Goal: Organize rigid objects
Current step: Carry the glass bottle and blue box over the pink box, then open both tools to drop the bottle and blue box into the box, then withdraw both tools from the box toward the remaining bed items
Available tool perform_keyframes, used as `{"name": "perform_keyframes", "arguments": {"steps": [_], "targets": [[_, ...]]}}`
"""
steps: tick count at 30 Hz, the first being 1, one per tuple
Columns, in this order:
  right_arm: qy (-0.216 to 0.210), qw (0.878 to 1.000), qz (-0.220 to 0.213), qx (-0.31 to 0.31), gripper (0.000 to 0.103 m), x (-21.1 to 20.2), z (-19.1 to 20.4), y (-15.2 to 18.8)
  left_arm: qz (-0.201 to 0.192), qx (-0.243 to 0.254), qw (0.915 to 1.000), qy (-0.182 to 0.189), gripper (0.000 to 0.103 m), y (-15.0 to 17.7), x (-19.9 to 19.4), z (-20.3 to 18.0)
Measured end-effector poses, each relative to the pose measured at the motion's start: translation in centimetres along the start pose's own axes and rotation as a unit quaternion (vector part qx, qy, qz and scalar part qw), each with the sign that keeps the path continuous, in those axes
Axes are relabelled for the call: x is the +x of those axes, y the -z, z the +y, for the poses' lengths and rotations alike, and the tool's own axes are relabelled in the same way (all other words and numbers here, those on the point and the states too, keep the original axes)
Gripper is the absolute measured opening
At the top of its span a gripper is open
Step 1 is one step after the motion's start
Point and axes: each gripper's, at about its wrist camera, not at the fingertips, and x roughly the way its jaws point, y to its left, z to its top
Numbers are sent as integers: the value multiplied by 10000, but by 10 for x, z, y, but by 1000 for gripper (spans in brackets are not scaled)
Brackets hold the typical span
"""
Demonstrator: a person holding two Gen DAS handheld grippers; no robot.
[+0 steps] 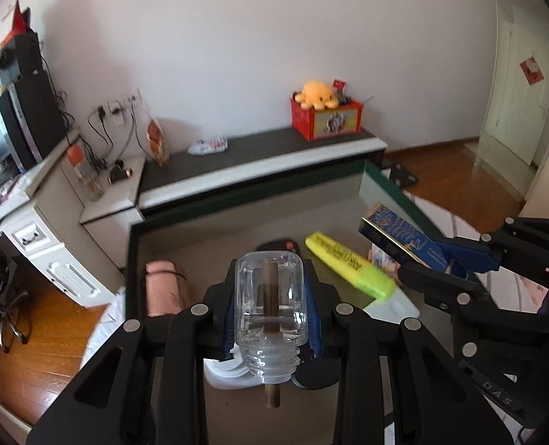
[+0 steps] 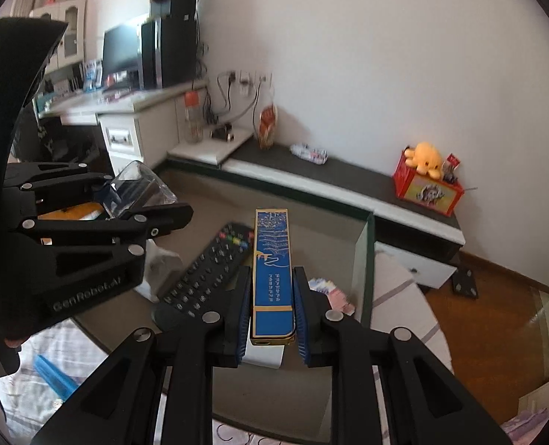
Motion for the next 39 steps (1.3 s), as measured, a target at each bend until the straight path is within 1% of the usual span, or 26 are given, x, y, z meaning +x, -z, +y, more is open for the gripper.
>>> {"name": "perform_keyframes", "arguments": {"steps": [3,7,11,12,13,14,16,17,19,20,21,22,24,25,26,28,30,33,35,37,38,39], "targets": [[-72,9999,146,25,21,12,-2,5,134,16,9999,-20,30,6,11,-3],[-27,9995,303,59,21,22,-4,13,282,55,9996,-28,30,13,23,-7],[23,9989,442,142,21,31,-9,18,299,79,9995,-46,31,15,24,-9],[19,9989,442,178,21,32,-10,19,277,62,9996,-37,35,15,22,-9],[12,9988,428,222,21,32,-12,19,250,46,9997,-43,44,14,20,-8],[15,9988,419,263,21,31,-14,20,194,44,9998,-92,49,14,16,-8],[33,9987,404,321,22,30,-16,21,104,5,9999,-107,68,13,11,-4],[40,9986,384,353,22,28,-18,21,57,-48,9999,-106,72,13,6,-2],[60,9986,306,420,24,22,-19,22,-63,-98,9998,-143,83,13,-5,0],[54,9986,271,448,26,19,-19,21,-150,-139,9996,-204,87,13,-13,0],[45,9986,216,483,35,15,-19,20,-205,-159,9993,-256,96,13,-18,1],[64,9986,109,514,47,7,-19,19,-295,-172,9988,-341,102,13,-26,0],[150,9986,-26,502,54,-5,-17,19,-482,-221,9970,-558,103,15,-45,1],[148,9986,-85,505,55,-12,-16,20,-525,-241,9965,-599,103,15,-52,1],[127,9982,-204,543,59,-23,-15,20,-627,-280,9956,-646,103,17,-63,1],[241,9976,-359,534,81,-41,-11,20,-783,-305,9941,-683,103,19,-83,0],[352,9966,-562,498,82,-60,-7,21,-980,-354,9921,-705,103,25,-107,-1],[367,9947,-822,497,83,-94,1,25,-1231,-380,9884,-798,103,35,-143,-2],[481,9929,-982,467,85,-117,8,29,-1377,-404,9860,-845,103,43,-164,-2],[585,9909,-1125,447,90,-137,15,34,-1508,-447,9832,-923,103,50,-184,-2],[630,9896,-1214,440,95,-149,18,37,-1579,-463,9817,-957,103,56,-197,-3],[675,9885,-1276,441,103,-158,21,39,-1611,-473,9810,-975,103,60,-204,-3]]}}
